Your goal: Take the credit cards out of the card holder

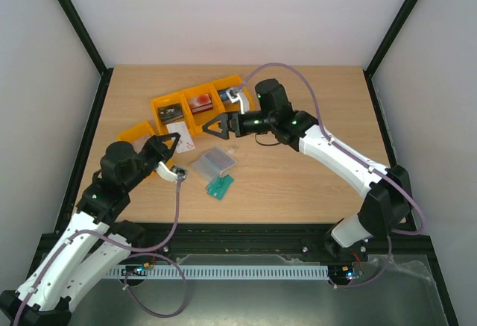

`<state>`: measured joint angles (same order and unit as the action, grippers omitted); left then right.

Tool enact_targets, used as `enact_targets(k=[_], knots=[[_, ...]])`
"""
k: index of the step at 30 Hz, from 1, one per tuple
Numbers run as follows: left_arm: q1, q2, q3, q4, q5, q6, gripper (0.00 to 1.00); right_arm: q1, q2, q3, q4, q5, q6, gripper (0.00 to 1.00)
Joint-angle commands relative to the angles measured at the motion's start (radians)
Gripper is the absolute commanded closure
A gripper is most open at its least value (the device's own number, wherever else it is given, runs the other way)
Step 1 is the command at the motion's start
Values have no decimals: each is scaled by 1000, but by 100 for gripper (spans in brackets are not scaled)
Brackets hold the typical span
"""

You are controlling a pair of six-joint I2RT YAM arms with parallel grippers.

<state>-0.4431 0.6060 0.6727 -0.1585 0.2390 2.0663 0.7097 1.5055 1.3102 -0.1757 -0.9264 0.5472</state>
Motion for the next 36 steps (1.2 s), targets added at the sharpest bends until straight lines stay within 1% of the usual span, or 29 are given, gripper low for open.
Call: enact_targets(k=[1, 3, 4, 5, 6, 7, 8, 9, 10, 12, 18, 21, 23, 25, 29, 32, 36], knots=[[-22, 30, -37, -255, -549, -197, 98, -54, -13, 13, -155, 313, -52, 1], [-21, 125, -2, -359, -755, -390, 98, -64, -10, 13, -190, 374, -64, 1], [-17, 186, 46, -469, -822, -515, 98, -68, -9, 10, -195, 379, -67, 1], [-13, 258, 96, -594, -859, -632, 98, -71, -5, 8, -194, 372, -68, 1], [-9, 326, 158, -734, -869, -761, 98, -72, 0, 5, -188, 361, -70, 1], [0, 397, 208, -845, -847, -870, 98, -72, 4, 6, -185, 353, -69, 1], [17, 461, 262, -923, -811, -967, 98, -72, 9, 6, -183, 346, -69, 1], [38, 509, 311, -972, -773, -1025, 98, -72, 14, 7, -181, 341, -68, 1], [67, 549, 347, -988, -736, -1055, 98, -71, 17, 7, -179, 337, -68, 1], [124, 604, 393, -957, -702, -1072, 98, -72, 21, 6, -176, 329, -67, 1], [282, 790, 396, -778, -717, -1100, 98, -73, 0, -6, -191, 349, -81, 1], [360, 924, 490, -761, -698, -1192, 98, -73, -19, -20, -200, 364, -96, 1], [371, 986, 542, -732, -690, -1257, 98, -75, -31, -32, -197, 377, -100, 1], [363, 1005, 557, -680, -690, -1288, 98, -76, -32, -36, -199, 379, -103, 1], [356, 1014, 563, -627, -696, -1308, 98, -78, -28, -35, -205, 380, -106, 1], [355, 1029, 575, -625, -727, -1322, 98, -78, -28, -38, -205, 383, -108, 1], [344, 1028, 585, -598, -729, -1310, 98, -79, -19, -39, -200, 377, -110, 1]])
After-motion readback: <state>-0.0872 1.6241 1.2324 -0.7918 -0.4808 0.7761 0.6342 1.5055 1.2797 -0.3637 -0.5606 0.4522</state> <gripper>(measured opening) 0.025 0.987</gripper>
